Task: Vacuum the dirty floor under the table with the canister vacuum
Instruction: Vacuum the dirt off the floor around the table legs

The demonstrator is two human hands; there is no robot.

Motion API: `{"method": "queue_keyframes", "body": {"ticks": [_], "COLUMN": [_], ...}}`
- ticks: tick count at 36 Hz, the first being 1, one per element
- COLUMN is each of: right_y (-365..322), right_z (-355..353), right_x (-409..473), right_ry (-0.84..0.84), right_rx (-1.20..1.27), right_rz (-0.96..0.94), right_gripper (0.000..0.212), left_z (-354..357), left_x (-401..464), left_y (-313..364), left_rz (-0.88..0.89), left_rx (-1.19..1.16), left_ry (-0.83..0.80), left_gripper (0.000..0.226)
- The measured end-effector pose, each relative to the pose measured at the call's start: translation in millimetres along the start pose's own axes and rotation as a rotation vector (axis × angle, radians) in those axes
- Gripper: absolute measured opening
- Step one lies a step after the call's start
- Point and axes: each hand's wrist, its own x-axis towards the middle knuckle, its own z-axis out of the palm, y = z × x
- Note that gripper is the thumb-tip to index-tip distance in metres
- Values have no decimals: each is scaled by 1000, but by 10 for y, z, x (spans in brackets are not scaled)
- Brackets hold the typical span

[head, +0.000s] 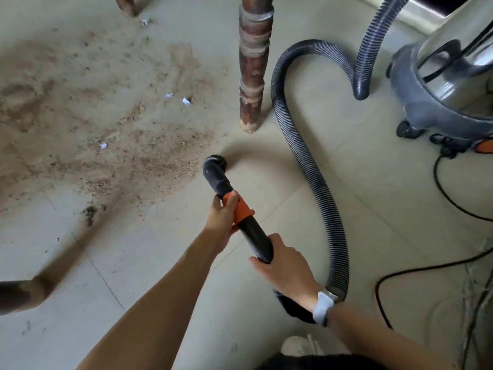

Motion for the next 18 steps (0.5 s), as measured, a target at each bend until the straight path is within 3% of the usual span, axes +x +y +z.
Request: {"method": "queue_keyframes", "body": {"ticks": [4, 10, 18], "right_y": [48, -64, -78], "right_z": [-10, -86, 67], "right_x": [-39, 231, 189], "right_ry": [74, -8, 85], "right_rx": [3, 258, 495], "right_rz": [-55, 7, 79], "right_gripper": [35, 36, 30], "left_z": [88, 121, 165], "left_x": [25, 38, 133], "left_y": [82, 69, 41], "left_rz": [48, -24, -28], "left_rx": [1, -100, 27], "left_ry": [-21, -195, -338], "left_gripper": [25, 34, 38]}}
